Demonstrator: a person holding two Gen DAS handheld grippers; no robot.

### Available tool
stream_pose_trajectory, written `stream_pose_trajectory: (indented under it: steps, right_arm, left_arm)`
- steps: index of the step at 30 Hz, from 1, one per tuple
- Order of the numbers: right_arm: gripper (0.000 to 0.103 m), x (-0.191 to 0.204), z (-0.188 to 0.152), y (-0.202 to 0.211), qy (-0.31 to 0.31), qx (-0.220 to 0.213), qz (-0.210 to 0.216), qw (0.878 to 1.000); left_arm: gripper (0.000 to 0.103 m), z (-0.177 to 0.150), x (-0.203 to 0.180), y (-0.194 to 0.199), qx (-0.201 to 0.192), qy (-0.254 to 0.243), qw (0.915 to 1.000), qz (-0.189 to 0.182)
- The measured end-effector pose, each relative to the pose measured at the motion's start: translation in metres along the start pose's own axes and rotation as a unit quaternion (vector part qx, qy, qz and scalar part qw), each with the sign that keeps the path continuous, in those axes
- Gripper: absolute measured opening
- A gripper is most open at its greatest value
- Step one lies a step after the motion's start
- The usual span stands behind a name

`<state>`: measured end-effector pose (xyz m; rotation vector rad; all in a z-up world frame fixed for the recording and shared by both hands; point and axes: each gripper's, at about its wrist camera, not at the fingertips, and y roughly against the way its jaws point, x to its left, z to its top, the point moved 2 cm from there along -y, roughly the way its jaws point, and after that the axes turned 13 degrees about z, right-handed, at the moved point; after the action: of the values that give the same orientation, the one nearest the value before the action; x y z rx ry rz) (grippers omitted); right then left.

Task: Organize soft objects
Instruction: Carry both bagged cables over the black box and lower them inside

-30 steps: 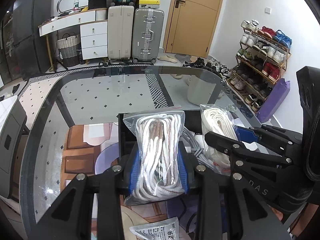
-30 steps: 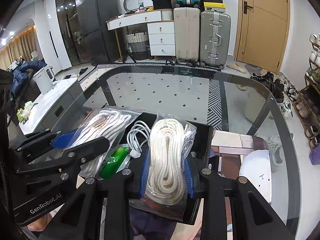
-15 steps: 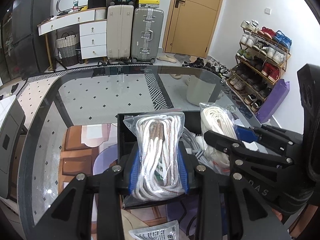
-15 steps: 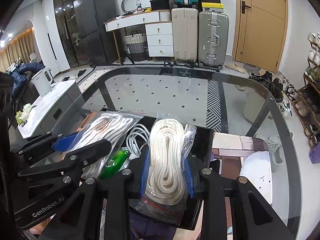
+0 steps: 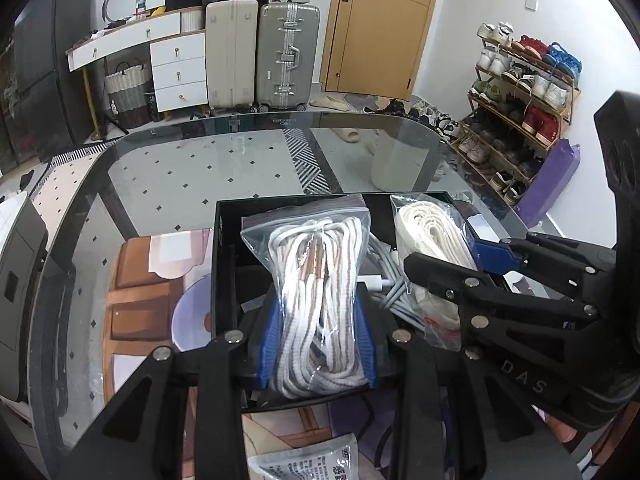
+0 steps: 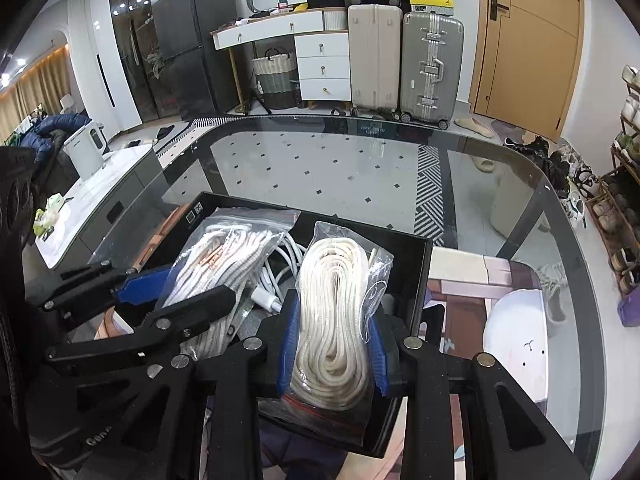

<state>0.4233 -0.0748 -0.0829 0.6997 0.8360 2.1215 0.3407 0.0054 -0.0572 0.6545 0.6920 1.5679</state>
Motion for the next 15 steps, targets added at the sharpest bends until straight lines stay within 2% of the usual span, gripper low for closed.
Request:
stream_pose_trajectory:
  steps: [10, 15]
  right_arm:
    - [0.031, 0.0033, -0.0062, 0.0013, 0.013, 0.005, 0.003, 1.000]
    - [0.037, 0.0065, -0.0055, 0.0047, 0.013, 0.002, 0.003, 1.000]
  left_arm:
    - [0.032, -0.0045, -0.0011, 0.0045, 0.002, -0.013, 0.9999, -0.004]
    - [0.033, -0.0043, -0.0011, 0.0056, 0.007, -0.006, 1.0000, -0.003]
